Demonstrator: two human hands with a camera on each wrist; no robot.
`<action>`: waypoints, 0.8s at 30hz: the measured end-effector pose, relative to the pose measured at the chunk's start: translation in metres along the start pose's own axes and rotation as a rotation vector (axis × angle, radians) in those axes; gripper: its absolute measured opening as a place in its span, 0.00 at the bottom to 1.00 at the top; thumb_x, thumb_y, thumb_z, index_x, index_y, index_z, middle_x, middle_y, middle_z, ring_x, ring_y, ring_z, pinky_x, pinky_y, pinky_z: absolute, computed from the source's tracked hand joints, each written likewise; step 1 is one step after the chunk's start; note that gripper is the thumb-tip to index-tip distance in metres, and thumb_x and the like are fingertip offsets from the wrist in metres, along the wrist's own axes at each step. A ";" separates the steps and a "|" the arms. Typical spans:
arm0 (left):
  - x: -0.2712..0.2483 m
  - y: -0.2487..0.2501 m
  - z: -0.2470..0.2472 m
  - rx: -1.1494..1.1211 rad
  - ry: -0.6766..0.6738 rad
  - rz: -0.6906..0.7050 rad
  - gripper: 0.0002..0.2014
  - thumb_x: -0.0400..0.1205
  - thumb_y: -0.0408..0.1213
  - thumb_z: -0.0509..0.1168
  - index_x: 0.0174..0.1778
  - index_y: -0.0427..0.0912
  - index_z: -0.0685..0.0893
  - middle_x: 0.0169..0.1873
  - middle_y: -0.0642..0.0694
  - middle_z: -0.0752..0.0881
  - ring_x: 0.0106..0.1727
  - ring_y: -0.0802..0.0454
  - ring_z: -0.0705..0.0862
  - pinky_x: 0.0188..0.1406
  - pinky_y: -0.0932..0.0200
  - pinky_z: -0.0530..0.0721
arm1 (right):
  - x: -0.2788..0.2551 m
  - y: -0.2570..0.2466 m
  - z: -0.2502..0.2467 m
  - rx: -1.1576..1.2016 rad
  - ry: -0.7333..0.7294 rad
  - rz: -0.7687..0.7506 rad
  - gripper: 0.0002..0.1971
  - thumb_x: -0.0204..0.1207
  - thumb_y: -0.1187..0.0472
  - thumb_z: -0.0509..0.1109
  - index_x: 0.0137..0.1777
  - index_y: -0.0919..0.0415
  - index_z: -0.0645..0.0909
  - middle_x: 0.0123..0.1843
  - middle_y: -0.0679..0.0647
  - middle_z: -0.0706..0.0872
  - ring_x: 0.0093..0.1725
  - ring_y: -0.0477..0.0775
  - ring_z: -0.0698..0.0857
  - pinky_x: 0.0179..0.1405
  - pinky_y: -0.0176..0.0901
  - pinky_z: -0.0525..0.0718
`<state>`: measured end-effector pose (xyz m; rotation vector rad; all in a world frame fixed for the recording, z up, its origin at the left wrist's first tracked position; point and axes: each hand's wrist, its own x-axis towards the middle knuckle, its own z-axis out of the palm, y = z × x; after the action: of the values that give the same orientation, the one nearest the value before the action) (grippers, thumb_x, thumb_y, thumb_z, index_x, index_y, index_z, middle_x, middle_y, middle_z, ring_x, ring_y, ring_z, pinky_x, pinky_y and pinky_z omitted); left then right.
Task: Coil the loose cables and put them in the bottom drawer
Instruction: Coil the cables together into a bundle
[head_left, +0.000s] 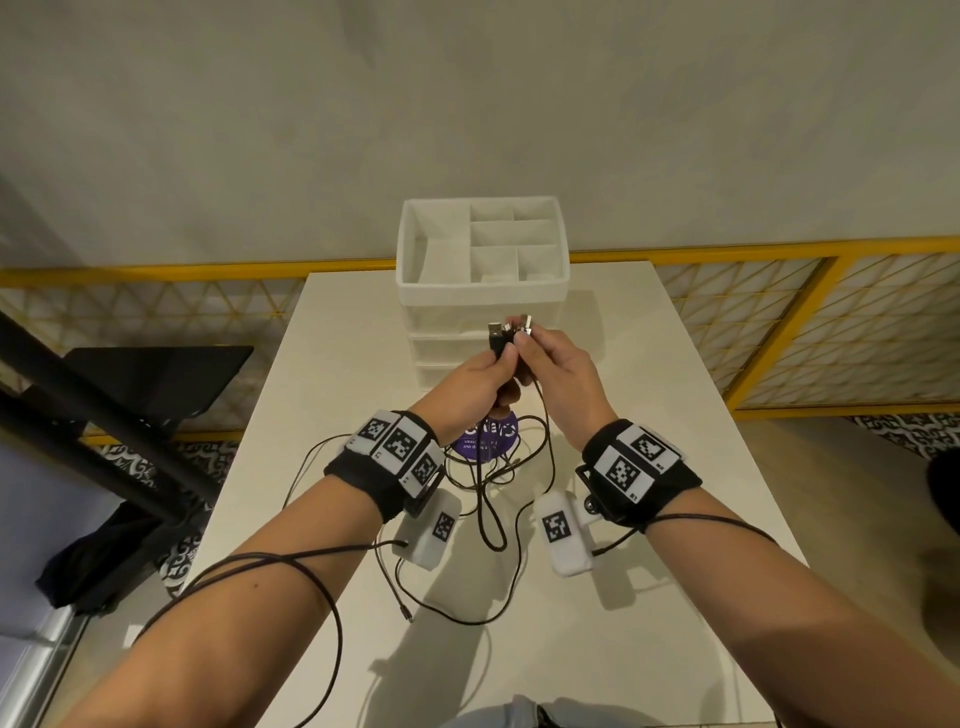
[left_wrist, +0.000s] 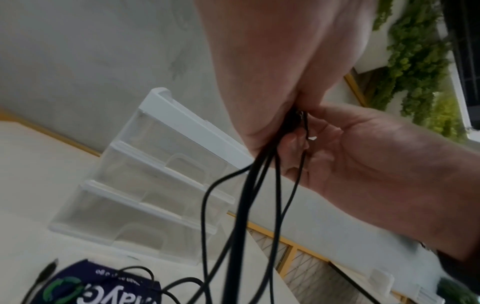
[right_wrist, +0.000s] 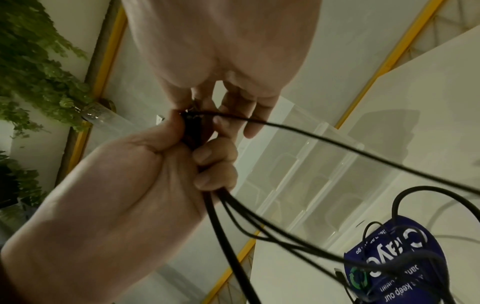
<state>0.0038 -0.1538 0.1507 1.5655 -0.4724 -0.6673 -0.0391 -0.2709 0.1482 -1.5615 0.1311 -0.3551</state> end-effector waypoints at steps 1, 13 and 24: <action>0.000 0.000 0.000 -0.033 0.010 -0.006 0.16 0.88 0.46 0.48 0.53 0.41 0.78 0.37 0.52 0.78 0.32 0.58 0.72 0.31 0.64 0.73 | 0.000 0.002 0.001 -0.003 -0.002 -0.005 0.12 0.81 0.62 0.62 0.61 0.57 0.82 0.52 0.60 0.78 0.45 0.47 0.82 0.48 0.29 0.81; 0.002 -0.003 0.007 -0.140 0.061 0.015 0.20 0.88 0.50 0.45 0.46 0.41 0.76 0.27 0.48 0.74 0.28 0.55 0.69 0.28 0.63 0.70 | -0.004 0.005 0.003 -0.096 -0.167 0.013 0.15 0.85 0.59 0.55 0.68 0.45 0.73 0.53 0.50 0.81 0.40 0.39 0.80 0.48 0.30 0.80; 0.007 -0.003 0.008 -0.336 0.234 -0.006 0.18 0.88 0.48 0.47 0.44 0.43 0.78 0.30 0.48 0.83 0.35 0.52 0.79 0.43 0.56 0.82 | -0.013 0.023 0.000 -0.138 -0.428 0.173 0.26 0.81 0.48 0.60 0.76 0.37 0.55 0.72 0.47 0.75 0.71 0.46 0.76 0.73 0.43 0.72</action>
<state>0.0036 -0.1635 0.1464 1.3053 -0.1697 -0.5287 -0.0485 -0.2680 0.1240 -1.7145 -0.0442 0.1302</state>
